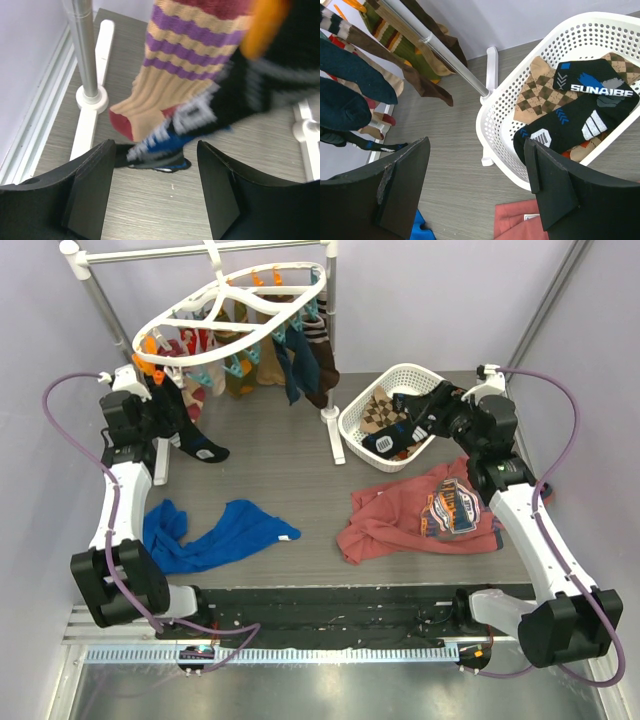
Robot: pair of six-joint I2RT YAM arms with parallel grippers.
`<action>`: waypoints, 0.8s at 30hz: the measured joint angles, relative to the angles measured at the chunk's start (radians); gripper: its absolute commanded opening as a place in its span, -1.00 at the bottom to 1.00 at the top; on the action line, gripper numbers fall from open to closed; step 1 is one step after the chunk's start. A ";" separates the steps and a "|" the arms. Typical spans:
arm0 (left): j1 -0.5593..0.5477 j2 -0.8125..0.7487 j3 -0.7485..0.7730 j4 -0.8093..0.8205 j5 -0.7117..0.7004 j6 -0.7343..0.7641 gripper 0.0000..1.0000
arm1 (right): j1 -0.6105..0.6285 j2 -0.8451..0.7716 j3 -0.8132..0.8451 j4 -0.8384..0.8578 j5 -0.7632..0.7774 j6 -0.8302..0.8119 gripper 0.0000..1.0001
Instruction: Remove the socks clipped to the hanger
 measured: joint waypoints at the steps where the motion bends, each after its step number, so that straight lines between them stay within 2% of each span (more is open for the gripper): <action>1: 0.000 0.010 0.005 0.001 -0.010 0.003 0.36 | 0.000 -0.003 0.000 0.000 -0.001 0.000 0.68; 2: 0.000 0.018 0.007 0.000 -0.017 0.005 0.32 | 0.000 -0.005 0.000 0.001 -0.002 0.000 0.68; 3: 0.000 0.025 0.011 -0.002 -0.020 0.005 0.10 | 0.000 -0.005 0.000 0.001 -0.002 0.000 0.68; 5: 0.000 0.034 0.018 -0.003 -0.015 0.005 -0.19 | 0.005 -0.006 0.000 0.000 -0.002 0.000 0.67; 6: 0.000 0.034 0.018 -0.004 -0.012 0.000 -0.44 | 0.006 -0.006 0.000 0.001 -0.002 0.000 0.65; 8: 0.000 0.033 0.020 -0.005 -0.001 -0.009 -0.61 | 0.010 -0.006 0.000 0.001 -0.002 0.001 0.63; 9: 0.000 0.031 0.020 -0.005 0.003 -0.016 -0.77 | 0.014 -0.006 0.000 0.000 -0.002 0.001 0.62; 12: -0.006 -0.002 0.006 -0.013 0.010 -0.035 -0.99 | 0.025 -0.006 0.000 0.000 -0.002 0.004 0.58; 17: -0.020 -0.125 -0.033 -0.050 0.012 -0.074 -0.99 | 0.082 0.000 0.011 -0.051 -0.015 0.010 0.57; 24: -0.057 -0.253 -0.096 -0.082 0.047 -0.178 -0.95 | 0.338 0.011 0.063 -0.093 0.041 -0.001 0.56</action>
